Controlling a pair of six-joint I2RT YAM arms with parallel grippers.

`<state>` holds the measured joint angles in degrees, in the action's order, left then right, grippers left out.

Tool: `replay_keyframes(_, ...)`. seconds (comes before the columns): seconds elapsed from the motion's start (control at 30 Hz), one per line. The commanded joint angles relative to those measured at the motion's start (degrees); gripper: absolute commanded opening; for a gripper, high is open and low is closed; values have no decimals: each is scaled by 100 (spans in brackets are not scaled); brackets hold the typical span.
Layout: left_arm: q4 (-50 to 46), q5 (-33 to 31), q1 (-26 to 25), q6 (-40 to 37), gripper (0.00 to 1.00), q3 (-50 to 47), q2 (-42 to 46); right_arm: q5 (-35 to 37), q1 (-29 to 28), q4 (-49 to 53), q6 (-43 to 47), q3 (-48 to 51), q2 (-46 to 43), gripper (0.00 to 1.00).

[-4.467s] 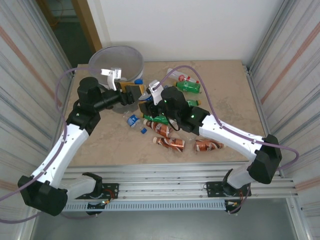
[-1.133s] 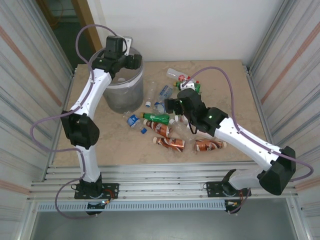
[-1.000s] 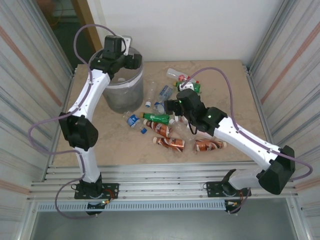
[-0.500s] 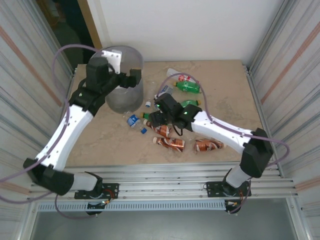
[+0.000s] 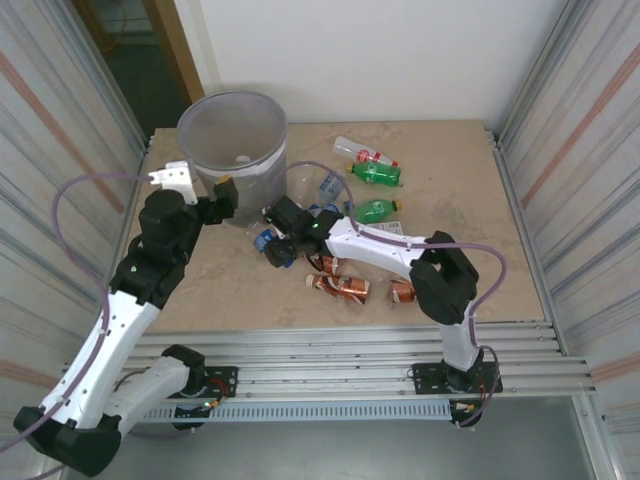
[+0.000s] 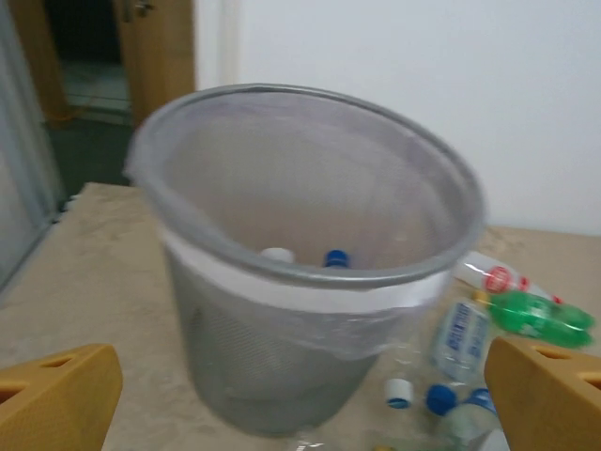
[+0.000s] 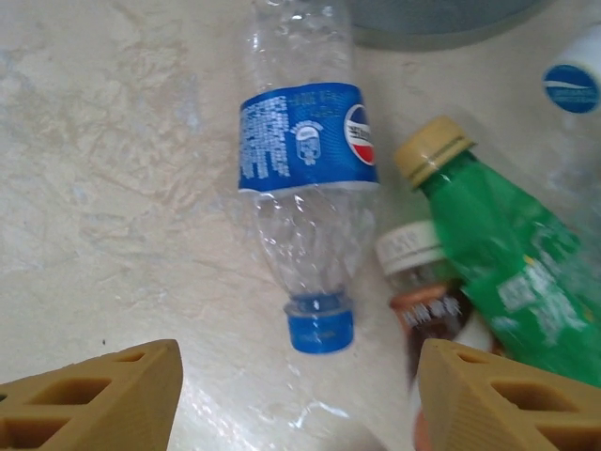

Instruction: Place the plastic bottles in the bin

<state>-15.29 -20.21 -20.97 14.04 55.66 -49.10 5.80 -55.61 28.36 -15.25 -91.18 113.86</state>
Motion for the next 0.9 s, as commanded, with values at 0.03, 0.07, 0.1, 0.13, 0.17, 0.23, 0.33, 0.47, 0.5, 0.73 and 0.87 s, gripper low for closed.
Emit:
replay_keyframes(0.03,-166,-529,389,258,99,-272,250,-188,-28,38,310,-529,503,65)
replay_keyframes(0.07,-183,-475,498,300,99,-328,291,-197,-28,85,345,-651,639,65)
replay_keyframes(0.1,-193,-411,608,348,99,-402,336,-194,-26,128,379,-779,765,65)
replay_keyframes(0.13,-194,-345,701,378,99,-447,378,-189,-28,168,397,-879,865,65)
replay_keyframes(0.17,-189,-272,798,405,99,-504,432,-173,-28,204,408,-981,969,65)
replay_keyframes(0.23,-216,-160,949,407,99,-585,495,-142,-28,247,418,-1137,1149,66)
replay_keyframes(0.33,-360,-110,1130,401,99,-655,580,-22,-12,297,452,-1333,1368,73)
replay_keyframes(0.47,-466,-75,1291,399,99,-764,703,42,24,347,503,-1554,1620,76)
replay_keyframes(0.5,-466,-75,1315,400,99,-795,732,39,40,362,517,-1586,1667,76)
replay_keyframes(0.73,-521,-126,1459,426,99,-914,824,-17,31,473,662,-2032,2058,76)
replay_keyframes(0.87,-553,-140,1525,442,99,-975,815,-85,29,487,703,-2173,2239,76)
